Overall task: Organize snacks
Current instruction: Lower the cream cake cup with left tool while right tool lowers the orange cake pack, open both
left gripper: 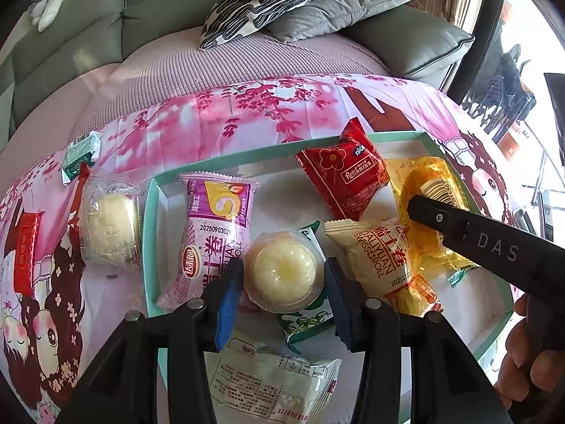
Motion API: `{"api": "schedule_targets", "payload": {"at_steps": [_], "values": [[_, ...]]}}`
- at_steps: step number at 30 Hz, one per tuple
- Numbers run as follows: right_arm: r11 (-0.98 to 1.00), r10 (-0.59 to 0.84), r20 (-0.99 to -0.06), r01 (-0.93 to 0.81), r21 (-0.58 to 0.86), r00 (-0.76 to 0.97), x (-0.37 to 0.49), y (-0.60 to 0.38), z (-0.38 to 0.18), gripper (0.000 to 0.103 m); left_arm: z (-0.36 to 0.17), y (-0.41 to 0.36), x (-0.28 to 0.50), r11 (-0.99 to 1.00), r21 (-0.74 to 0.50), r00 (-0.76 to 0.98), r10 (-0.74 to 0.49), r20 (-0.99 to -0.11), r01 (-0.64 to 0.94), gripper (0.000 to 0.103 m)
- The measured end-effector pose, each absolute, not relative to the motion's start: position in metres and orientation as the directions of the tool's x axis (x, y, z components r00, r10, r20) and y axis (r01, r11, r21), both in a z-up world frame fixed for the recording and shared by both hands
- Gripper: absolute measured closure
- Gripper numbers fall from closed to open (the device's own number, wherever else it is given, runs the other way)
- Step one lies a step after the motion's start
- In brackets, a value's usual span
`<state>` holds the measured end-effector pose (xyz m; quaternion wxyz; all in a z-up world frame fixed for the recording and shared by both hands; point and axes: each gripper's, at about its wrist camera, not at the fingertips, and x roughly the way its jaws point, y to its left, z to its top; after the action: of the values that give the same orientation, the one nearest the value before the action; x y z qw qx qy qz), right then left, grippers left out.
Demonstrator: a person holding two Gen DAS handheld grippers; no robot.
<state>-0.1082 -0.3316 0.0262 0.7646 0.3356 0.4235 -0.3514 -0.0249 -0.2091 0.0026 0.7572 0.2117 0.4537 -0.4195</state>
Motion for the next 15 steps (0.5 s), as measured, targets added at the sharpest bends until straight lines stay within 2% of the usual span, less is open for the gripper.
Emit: {"api": "schedule_targets", "payload": {"at_steps": [5, 10, 15], "values": [[0.536, -0.259, -0.886, 0.820, 0.199, 0.384, -0.1071, -0.3316, 0.0260, 0.055, 0.0021, -0.2082, -0.0231, 0.563, -0.078, 0.224, -0.448, -0.866, 0.823, 0.053], [0.565, -0.257, -0.885, 0.803, 0.187, 0.387, -0.1016, -0.3289, 0.0264, 0.041, 0.0017, -0.2081, -0.0220, 0.564, -0.113, 0.196, -0.458, -0.867, 0.818, 0.043], [0.574, -0.264, -0.887, 0.801, 0.171, 0.379, -0.0985, -0.3267, 0.0258, 0.033, 0.0028, -0.2097, -0.0241, 0.557, -0.111, 0.194, -0.461, -0.866, 0.823, 0.038]]}}
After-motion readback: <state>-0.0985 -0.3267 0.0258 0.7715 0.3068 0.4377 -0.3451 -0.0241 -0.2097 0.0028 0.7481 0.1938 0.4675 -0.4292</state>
